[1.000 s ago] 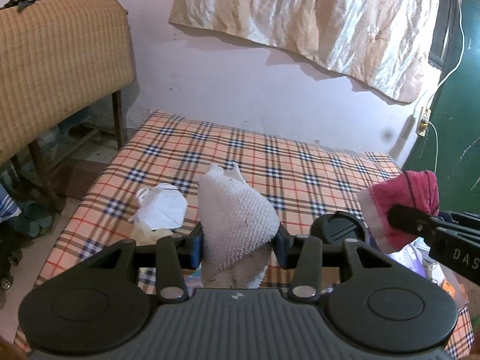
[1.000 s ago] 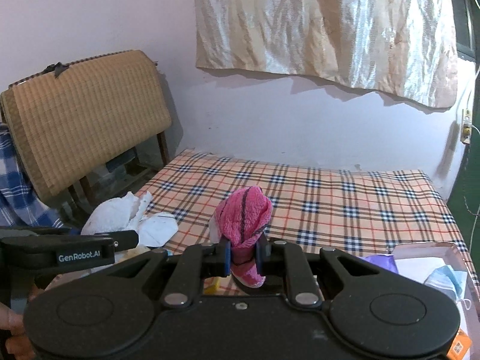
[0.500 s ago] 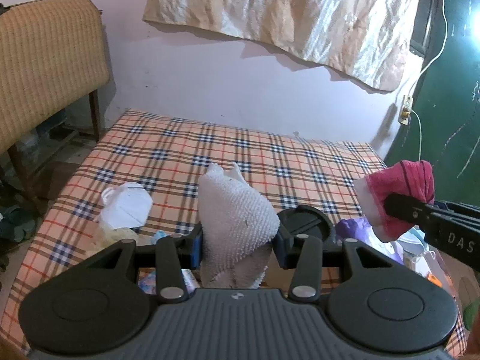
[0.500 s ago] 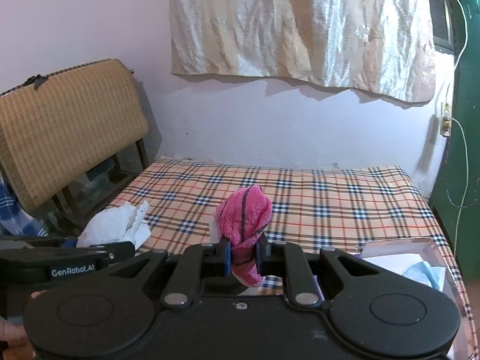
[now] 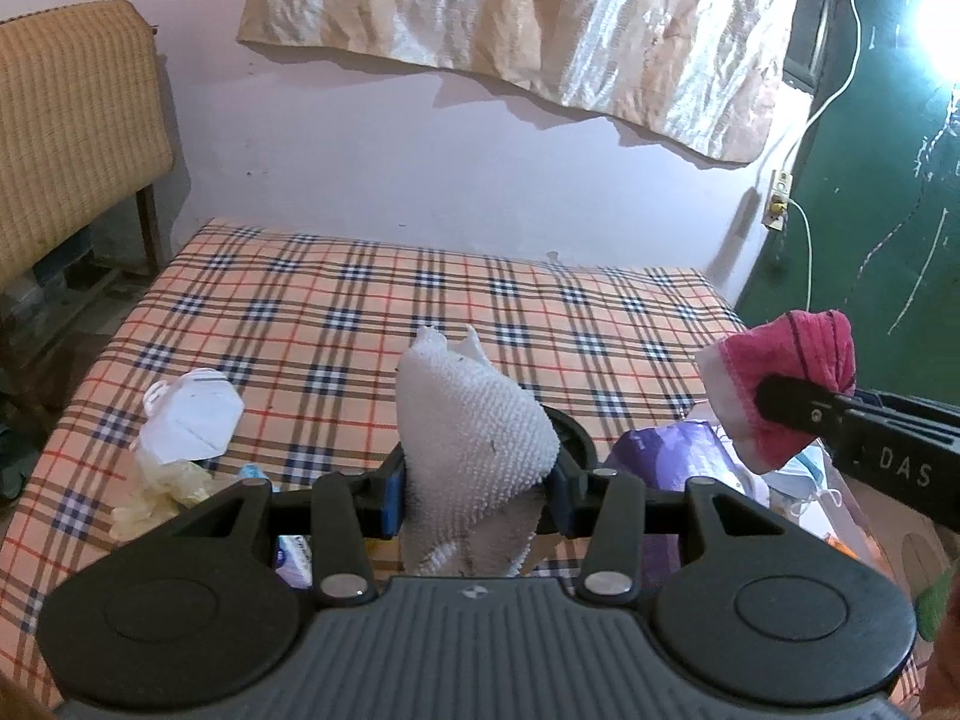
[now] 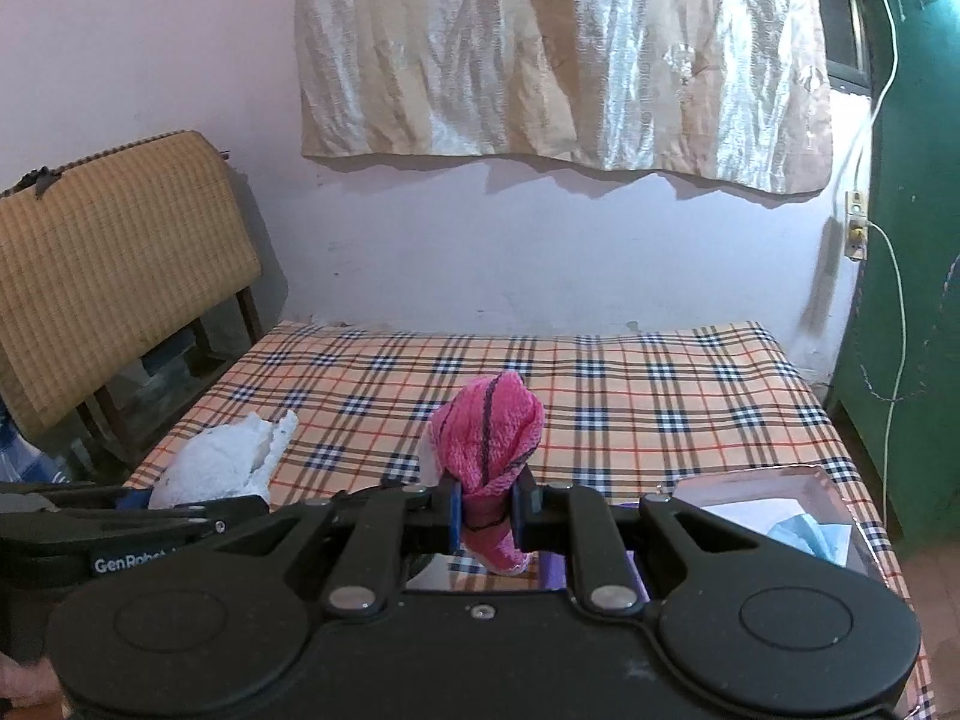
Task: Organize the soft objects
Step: 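Carry the white towel and pink cloth over to the tray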
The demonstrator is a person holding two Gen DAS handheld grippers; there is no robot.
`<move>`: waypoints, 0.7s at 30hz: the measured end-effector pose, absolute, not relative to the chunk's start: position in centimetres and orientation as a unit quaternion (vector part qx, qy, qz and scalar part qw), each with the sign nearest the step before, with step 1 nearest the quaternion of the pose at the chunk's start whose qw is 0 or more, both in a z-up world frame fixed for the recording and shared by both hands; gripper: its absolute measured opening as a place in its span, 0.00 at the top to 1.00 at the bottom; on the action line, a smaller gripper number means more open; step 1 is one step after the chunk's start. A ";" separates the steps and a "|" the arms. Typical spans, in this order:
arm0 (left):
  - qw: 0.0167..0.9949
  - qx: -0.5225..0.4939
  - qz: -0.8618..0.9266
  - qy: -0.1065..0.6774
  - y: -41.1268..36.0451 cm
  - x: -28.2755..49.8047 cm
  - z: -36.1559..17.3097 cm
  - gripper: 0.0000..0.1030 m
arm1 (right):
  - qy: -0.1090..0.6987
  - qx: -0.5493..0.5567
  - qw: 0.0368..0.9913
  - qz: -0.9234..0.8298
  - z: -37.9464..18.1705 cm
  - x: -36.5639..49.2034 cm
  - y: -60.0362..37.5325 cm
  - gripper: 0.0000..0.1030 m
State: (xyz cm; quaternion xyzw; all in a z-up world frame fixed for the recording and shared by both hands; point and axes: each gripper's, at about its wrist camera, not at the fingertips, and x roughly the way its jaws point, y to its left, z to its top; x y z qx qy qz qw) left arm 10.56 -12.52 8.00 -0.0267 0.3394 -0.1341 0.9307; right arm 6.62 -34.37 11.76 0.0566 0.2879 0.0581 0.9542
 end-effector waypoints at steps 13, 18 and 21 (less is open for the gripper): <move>0.925 -0.018 -0.160 0.344 -15.3 10.4 7.7 0.55 | 0.287 0.065 0.955 0.032 11.7 6.1 -37.3 0.82; 0.923 -0.012 -0.171 0.345 -16.6 10.3 7.6 0.55 | 0.287 0.070 0.955 0.022 11.6 6.0 -38.7 0.82; 0.921 -0.009 -0.179 0.345 -17.3 10.2 7.6 0.55 | 0.287 0.072 0.955 0.016 11.6 5.8 -39.4 0.82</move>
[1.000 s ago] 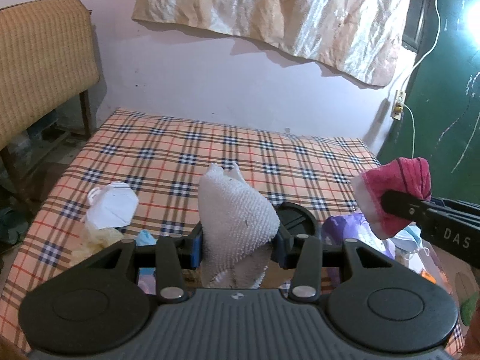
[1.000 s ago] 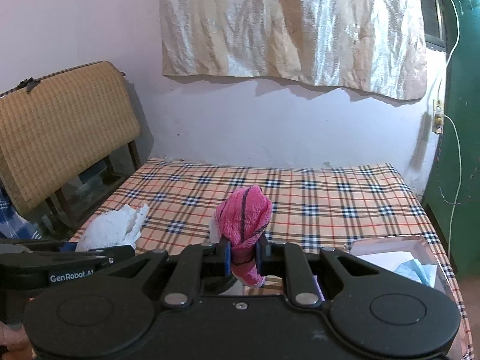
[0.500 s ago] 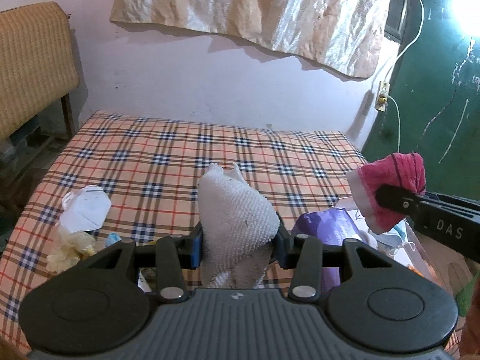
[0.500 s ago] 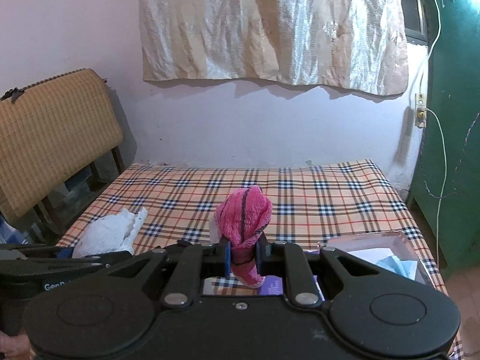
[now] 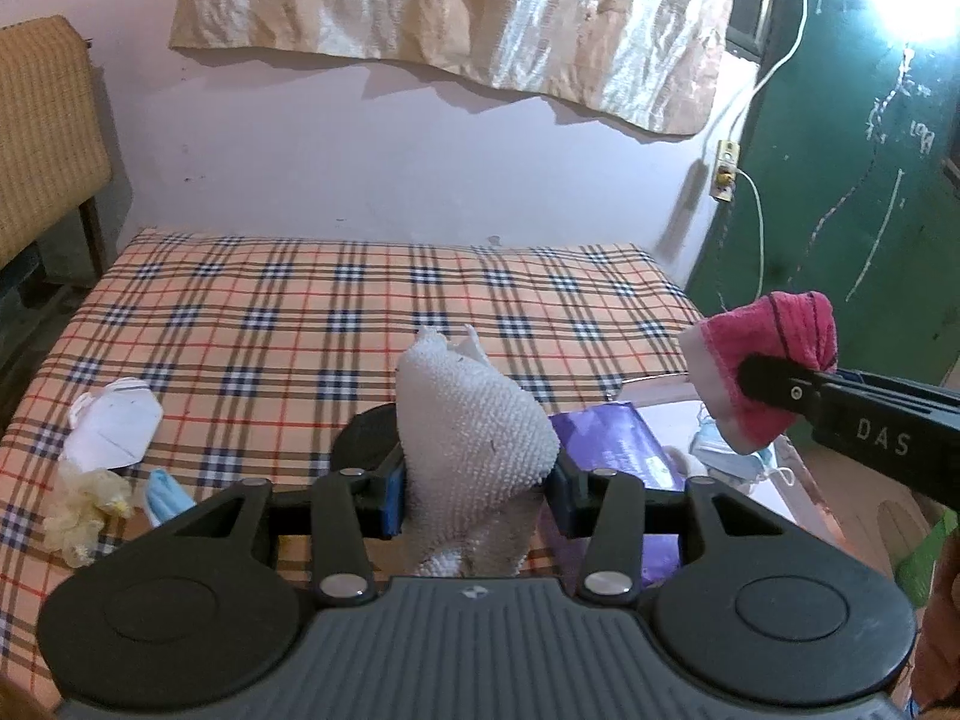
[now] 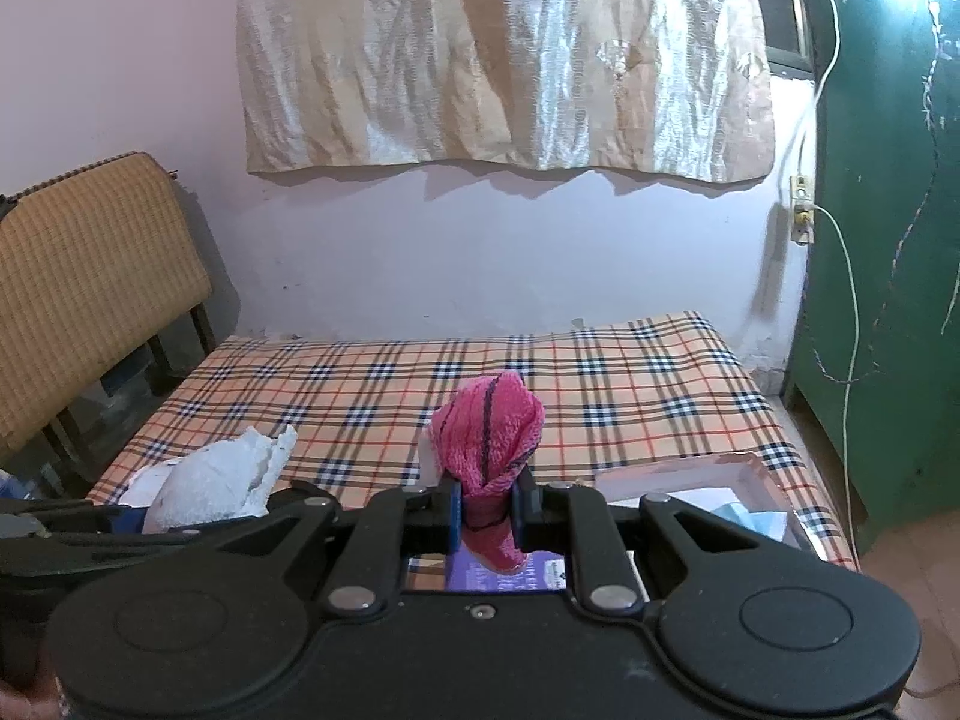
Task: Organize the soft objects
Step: 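Carry the white towel and pink cloth over to the tray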
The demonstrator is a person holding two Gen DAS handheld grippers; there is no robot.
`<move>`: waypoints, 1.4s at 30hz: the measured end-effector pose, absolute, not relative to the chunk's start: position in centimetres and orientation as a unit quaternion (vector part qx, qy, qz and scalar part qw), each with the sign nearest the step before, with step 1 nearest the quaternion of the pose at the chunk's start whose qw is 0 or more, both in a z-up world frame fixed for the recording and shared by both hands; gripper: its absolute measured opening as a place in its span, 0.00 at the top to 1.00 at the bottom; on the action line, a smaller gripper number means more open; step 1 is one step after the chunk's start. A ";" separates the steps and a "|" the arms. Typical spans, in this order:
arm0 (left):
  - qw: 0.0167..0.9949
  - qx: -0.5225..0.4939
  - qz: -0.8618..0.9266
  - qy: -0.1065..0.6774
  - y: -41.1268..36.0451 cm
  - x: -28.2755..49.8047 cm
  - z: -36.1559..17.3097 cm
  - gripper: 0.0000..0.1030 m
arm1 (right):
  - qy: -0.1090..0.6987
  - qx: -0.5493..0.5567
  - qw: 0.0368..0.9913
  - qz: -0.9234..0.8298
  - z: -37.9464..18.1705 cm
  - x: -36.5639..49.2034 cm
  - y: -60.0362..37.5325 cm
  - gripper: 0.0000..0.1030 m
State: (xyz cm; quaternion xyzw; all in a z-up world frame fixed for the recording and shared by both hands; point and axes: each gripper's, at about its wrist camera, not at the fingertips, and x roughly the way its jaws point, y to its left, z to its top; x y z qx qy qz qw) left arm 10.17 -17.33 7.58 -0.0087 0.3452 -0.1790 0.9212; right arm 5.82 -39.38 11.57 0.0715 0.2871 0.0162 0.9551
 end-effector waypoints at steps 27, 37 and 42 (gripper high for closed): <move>0.909 0.008 -0.223 0.351 -22.4 9.6 7.1 0.55 | 0.284 0.094 0.954 -0.022 10.9 5.1 -44.4 0.82; 0.903 0.015 -0.241 0.356 -23.9 9.5 6.5 0.55 | 0.286 0.100 0.952 -0.039 10.4 5.0 -46.4 0.82; 0.900 0.018 -0.246 0.359 -24.8 9.5 6.2 0.55 | 0.289 0.101 0.951 -0.047 10.1 4.9 -47.3 0.82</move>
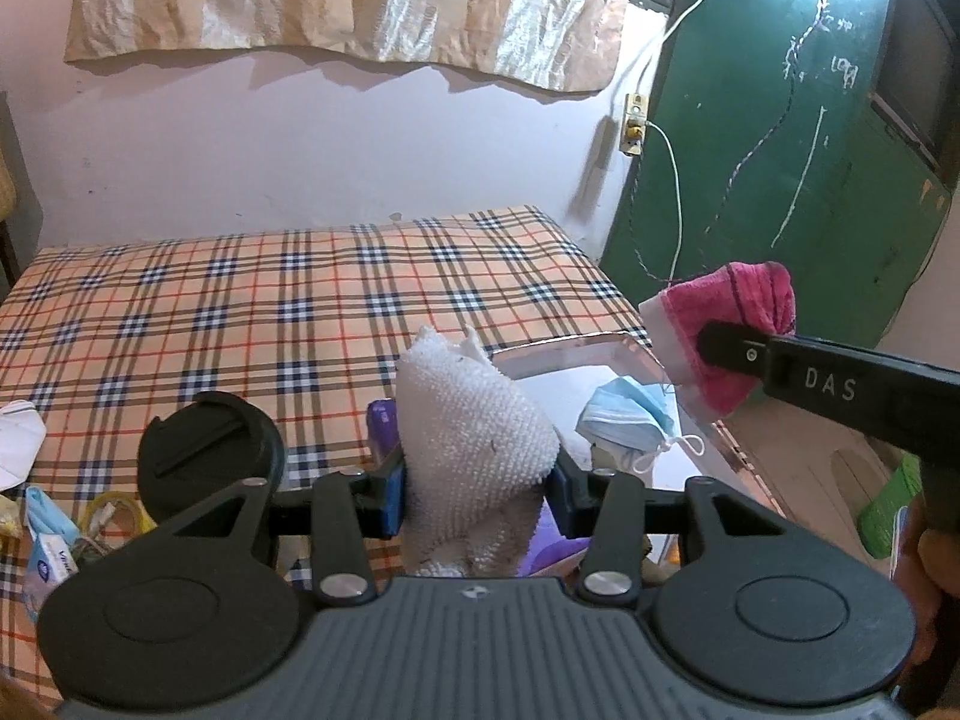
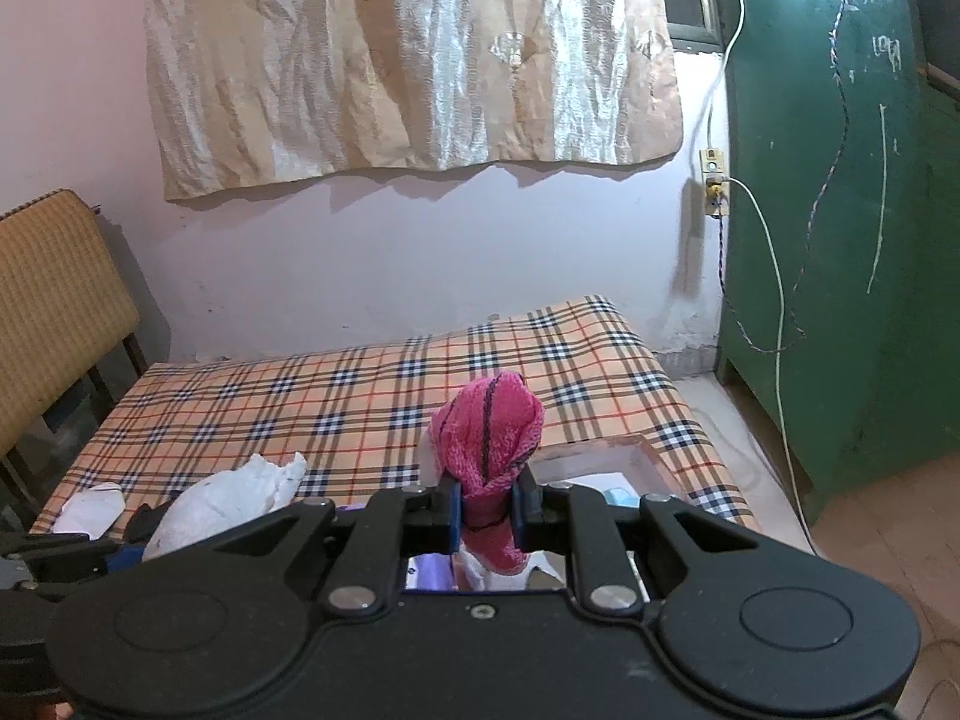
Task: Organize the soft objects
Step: 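Carry the white towel and pink cloth over to the tray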
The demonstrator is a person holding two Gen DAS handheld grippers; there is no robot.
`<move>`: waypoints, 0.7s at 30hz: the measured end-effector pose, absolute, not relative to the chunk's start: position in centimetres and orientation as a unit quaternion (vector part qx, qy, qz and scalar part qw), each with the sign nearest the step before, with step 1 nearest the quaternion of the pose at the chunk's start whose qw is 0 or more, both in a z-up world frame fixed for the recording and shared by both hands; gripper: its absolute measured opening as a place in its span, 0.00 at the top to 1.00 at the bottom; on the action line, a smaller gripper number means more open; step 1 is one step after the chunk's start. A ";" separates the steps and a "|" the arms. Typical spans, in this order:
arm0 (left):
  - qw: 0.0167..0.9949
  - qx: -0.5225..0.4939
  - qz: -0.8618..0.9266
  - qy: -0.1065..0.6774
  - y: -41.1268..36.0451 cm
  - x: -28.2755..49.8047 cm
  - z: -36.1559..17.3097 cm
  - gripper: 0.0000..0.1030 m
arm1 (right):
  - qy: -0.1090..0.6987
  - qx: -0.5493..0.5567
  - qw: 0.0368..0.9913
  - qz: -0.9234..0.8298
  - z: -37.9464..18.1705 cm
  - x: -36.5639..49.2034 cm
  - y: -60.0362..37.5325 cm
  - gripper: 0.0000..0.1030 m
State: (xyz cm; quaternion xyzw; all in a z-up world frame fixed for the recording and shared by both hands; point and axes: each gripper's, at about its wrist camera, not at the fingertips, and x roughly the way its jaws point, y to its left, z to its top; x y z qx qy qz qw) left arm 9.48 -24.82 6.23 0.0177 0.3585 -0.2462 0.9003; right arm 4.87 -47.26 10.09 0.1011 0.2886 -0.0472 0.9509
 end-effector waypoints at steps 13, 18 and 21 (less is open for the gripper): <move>0.892 0.026 -0.267 0.365 -27.1 9.7 5.4 0.55 | 0.297 0.105 0.947 -0.064 9.1 5.0 -49.5 0.82; 0.887 0.029 -0.280 0.366 -28.4 9.9 4.9 0.55 | 0.303 0.105 0.944 -0.076 8.6 5.2 -51.1 0.82; 0.885 0.031 -0.289 0.365 -29.3 10.0 4.7 0.55 | 0.308 0.105 0.942 -0.082 8.2 5.3 -52.1 0.82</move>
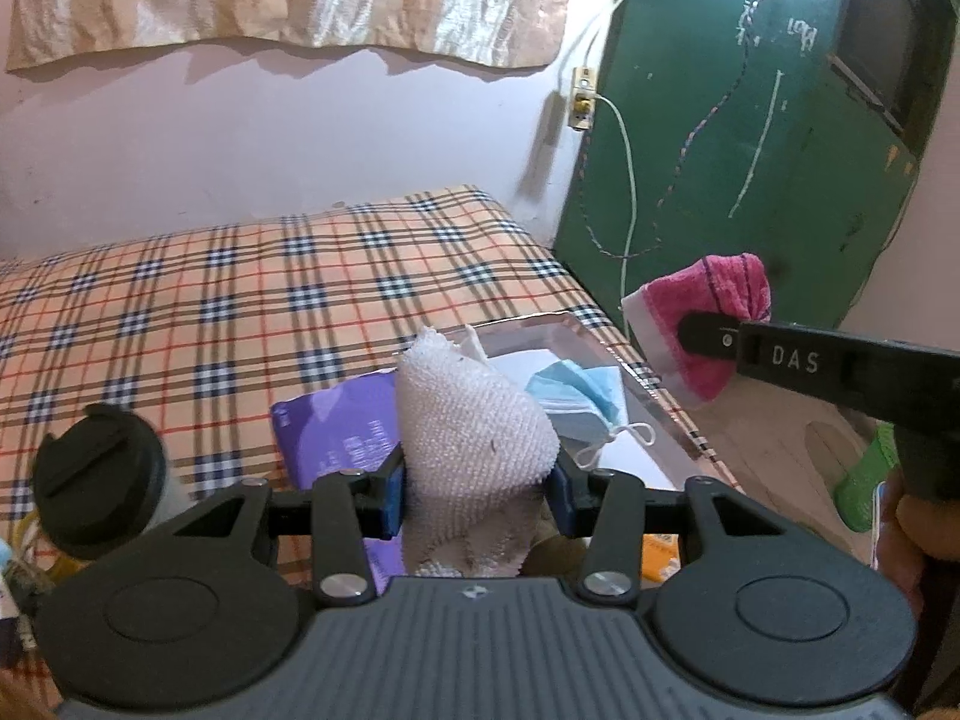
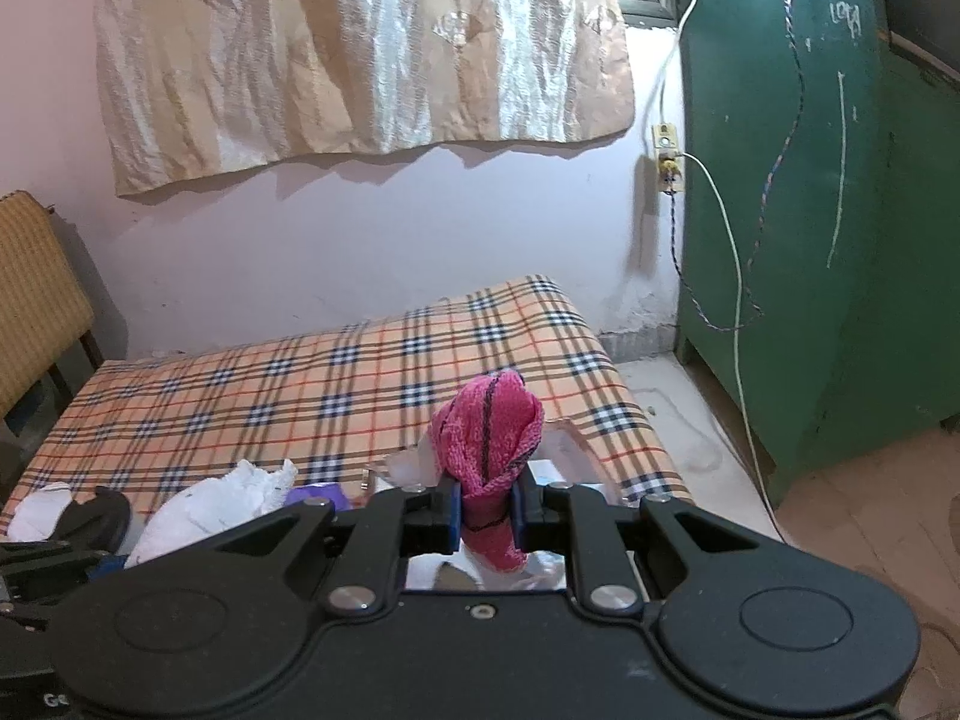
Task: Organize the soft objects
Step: 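Carry the white towel and pink cloth over to the tray, then open both tools to drop the towel and pink cloth into the tray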
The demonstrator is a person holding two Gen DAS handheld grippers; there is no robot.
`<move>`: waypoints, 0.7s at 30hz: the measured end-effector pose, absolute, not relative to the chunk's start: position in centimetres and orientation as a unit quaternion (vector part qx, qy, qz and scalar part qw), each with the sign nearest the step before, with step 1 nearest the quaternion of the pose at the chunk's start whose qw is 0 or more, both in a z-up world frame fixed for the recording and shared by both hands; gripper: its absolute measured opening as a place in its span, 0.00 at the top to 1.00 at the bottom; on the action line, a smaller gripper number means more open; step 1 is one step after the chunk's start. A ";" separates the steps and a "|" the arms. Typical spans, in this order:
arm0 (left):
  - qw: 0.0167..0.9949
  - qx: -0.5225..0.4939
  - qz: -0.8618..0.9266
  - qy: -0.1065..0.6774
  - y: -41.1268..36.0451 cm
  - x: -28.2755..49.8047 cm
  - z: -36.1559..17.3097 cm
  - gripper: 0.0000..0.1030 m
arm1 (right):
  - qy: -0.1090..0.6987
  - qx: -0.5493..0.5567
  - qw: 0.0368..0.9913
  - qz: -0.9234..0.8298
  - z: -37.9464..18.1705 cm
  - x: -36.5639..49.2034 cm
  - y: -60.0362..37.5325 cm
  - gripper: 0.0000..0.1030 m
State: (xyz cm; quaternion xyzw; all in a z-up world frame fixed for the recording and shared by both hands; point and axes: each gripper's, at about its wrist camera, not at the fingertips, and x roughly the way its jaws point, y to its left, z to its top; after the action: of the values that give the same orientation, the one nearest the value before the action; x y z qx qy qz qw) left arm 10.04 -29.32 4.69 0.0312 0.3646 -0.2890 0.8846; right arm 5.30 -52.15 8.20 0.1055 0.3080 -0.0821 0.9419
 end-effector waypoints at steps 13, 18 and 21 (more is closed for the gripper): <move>0.879 0.033 -0.304 0.366 -33.3 12.2 3.6 0.55 | 0.334 0.112 0.930 -0.110 5.6 4.8 -55.7 0.81; 0.877 0.030 -0.307 0.370 -34.3 13.3 3.0 0.54 | 0.340 0.113 0.927 -0.109 4.8 4.7 -56.2 0.75; 0.876 0.031 -0.305 0.372 -34.7 13.8 2.8 0.50 | 0.345 0.112 0.926 -0.108 4.4 4.4 -56.2 0.66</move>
State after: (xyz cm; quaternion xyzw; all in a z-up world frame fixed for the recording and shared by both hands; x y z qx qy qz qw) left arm 13.76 -34.67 2.77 0.0310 0.3719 -0.3054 0.8761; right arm 4.36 -56.25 4.42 0.1120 0.3451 -0.1075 0.9256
